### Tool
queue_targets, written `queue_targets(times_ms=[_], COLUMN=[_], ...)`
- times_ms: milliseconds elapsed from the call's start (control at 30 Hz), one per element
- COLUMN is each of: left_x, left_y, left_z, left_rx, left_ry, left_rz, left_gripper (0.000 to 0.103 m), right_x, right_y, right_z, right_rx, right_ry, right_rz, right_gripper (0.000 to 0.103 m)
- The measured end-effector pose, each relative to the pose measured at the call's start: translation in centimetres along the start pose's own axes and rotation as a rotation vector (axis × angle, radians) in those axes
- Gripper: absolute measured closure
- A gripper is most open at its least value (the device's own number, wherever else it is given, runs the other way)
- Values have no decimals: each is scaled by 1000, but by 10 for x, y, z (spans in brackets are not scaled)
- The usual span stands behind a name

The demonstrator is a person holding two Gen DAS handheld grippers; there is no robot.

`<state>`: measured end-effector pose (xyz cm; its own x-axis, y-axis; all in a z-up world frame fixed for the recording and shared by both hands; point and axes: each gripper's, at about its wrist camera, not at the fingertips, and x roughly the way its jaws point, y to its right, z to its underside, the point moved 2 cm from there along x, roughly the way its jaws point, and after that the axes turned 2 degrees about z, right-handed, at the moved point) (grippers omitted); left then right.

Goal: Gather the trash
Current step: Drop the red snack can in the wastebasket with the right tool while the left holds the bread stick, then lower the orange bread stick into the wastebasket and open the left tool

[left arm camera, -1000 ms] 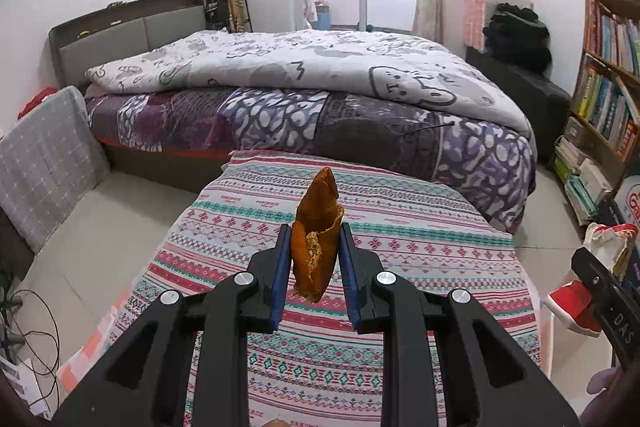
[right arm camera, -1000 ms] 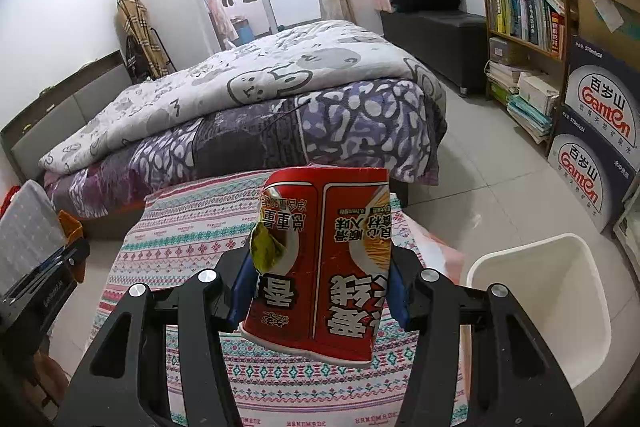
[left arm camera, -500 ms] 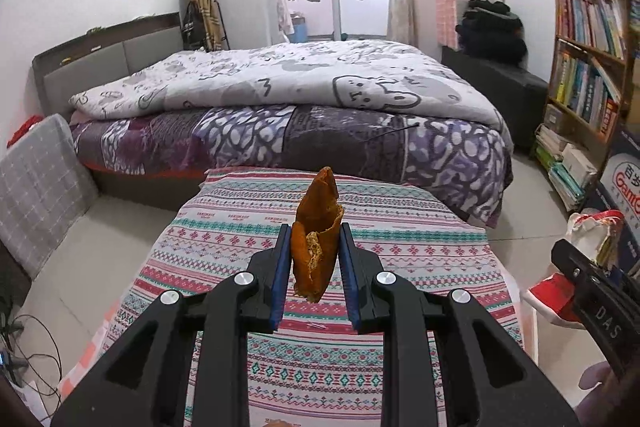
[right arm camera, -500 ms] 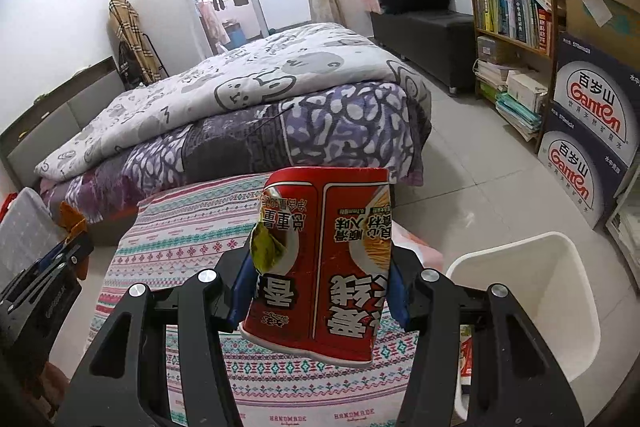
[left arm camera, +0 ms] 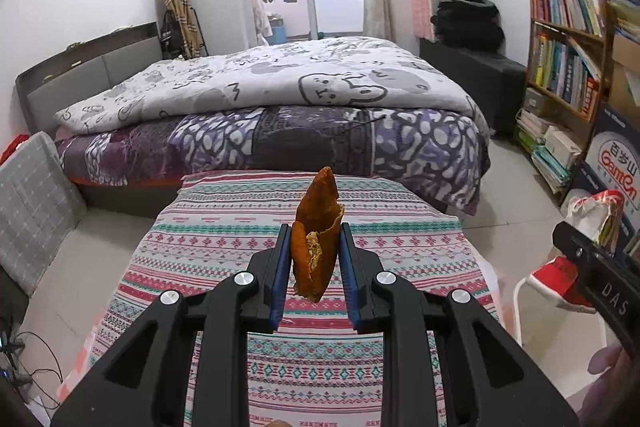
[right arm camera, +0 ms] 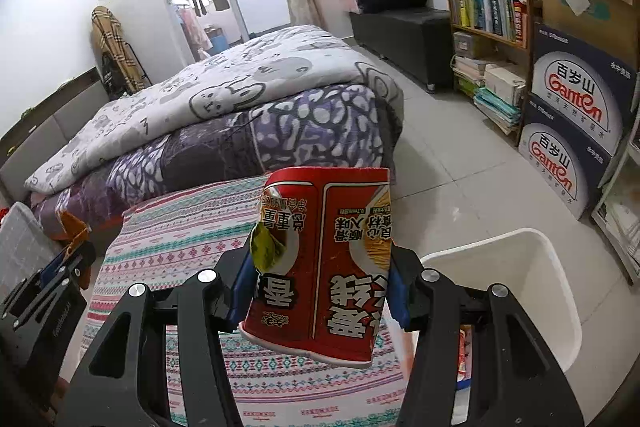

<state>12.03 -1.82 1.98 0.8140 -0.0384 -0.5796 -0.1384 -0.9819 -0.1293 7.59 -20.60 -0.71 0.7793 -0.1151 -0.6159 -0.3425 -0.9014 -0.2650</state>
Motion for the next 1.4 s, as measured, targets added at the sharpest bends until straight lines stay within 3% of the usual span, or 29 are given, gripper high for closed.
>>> queue_targets(times_ms=[300, 767, 900, 1033, 1400], left_x=[-2, -8, -11, -13, -26], left_y=[26, 70, 88, 106, 165], left_z=[4, 10, 13, 17, 42], left_rx=[45, 115, 150, 181, 282], left_ry=[-2, -1, 1, -1, -28], left_rz=[26, 78, 99, 121, 190], left_gripper=[79, 79, 79, 79, 78], right_x=[-5, -7, -8, -14, -40], right_y=[41, 130, 149, 171, 221], right_z=[-6, -9, -6, -3, -6], right_rx=[73, 285, 343, 418, 562], right_ry=[-2, -73, -99, -101, -53], right_rz=[63, 151, 151, 158, 146], right_gripper=[52, 50, 44, 25, 15])
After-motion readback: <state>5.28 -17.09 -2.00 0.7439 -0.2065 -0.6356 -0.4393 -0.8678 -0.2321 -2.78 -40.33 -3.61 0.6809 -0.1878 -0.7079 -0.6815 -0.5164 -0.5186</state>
